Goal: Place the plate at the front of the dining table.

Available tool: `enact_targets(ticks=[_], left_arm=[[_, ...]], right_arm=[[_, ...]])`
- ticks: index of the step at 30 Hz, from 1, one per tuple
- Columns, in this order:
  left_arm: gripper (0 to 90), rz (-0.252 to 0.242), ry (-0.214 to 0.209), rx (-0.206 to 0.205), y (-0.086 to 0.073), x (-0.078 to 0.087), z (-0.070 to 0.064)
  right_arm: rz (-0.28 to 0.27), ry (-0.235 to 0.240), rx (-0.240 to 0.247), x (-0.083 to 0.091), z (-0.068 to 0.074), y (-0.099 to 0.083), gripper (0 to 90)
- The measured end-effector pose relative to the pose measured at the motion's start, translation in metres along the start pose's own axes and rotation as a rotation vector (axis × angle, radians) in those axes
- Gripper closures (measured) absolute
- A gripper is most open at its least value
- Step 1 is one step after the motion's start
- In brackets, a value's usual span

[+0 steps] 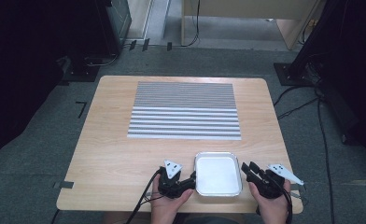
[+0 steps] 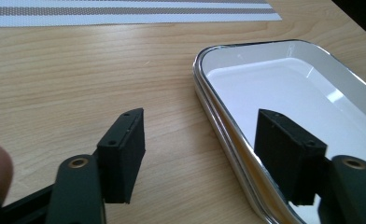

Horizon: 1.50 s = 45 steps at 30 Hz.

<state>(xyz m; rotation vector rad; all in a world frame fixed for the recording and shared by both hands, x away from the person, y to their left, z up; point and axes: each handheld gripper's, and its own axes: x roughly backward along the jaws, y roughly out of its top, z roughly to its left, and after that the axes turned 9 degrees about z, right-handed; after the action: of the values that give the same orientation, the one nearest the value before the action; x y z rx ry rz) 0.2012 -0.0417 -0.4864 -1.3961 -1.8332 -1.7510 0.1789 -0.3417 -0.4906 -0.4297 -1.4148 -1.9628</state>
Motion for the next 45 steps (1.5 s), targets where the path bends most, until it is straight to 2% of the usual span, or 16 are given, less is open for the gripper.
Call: enact_targets(ticks=[5, 9, 13, 17, 22, 26, 32, 45], left_arm=[[43.7, 0.004, -0.027, 0.002, -0.001, -0.002, -0.003], [47.2, 0.014, -0.071, 0.005, -0.002, -0.005, -0.007], [50.6, 0.021, -0.090, 0.011, -0.003, -0.007, -0.009], [54.4, 0.019, -0.078, 0.008, -0.003, -0.009, -0.011], [62.2, -0.014, -0.050, 0.002, -0.004, -0.010, -0.014], [65.6, -0.006, -0.054, 0.020, -0.004, -0.014, -0.014], [72.5, -0.019, -0.028, 0.021, -0.002, -0.017, -0.017], [74.3, -0.017, 0.028, 0.032, -0.001, -0.024, -0.023]], right_arm=[[0.019, 0.014, -0.007, -0.002, 0.001, 0.000, 65.1], [0.034, 0.017, 0.002, -0.005, 0.002, -0.001, 66.0], [0.054, 0.015, 0.004, -0.009, 0.005, -0.002, 67.7], [0.064, 0.004, 0.012, -0.010, 0.010, -0.002, 71.1], [0.090, -0.026, 0.000, -0.014, 0.013, -0.004, 75.9], [0.099, -0.061, -0.004, -0.016, 0.015, -0.004, 76.7], [0.118, -0.077, -0.027, -0.018, 0.018, -0.004, 78.6], [0.133, -0.114, -0.021, -0.024, 0.023, -0.005, 82.1]])
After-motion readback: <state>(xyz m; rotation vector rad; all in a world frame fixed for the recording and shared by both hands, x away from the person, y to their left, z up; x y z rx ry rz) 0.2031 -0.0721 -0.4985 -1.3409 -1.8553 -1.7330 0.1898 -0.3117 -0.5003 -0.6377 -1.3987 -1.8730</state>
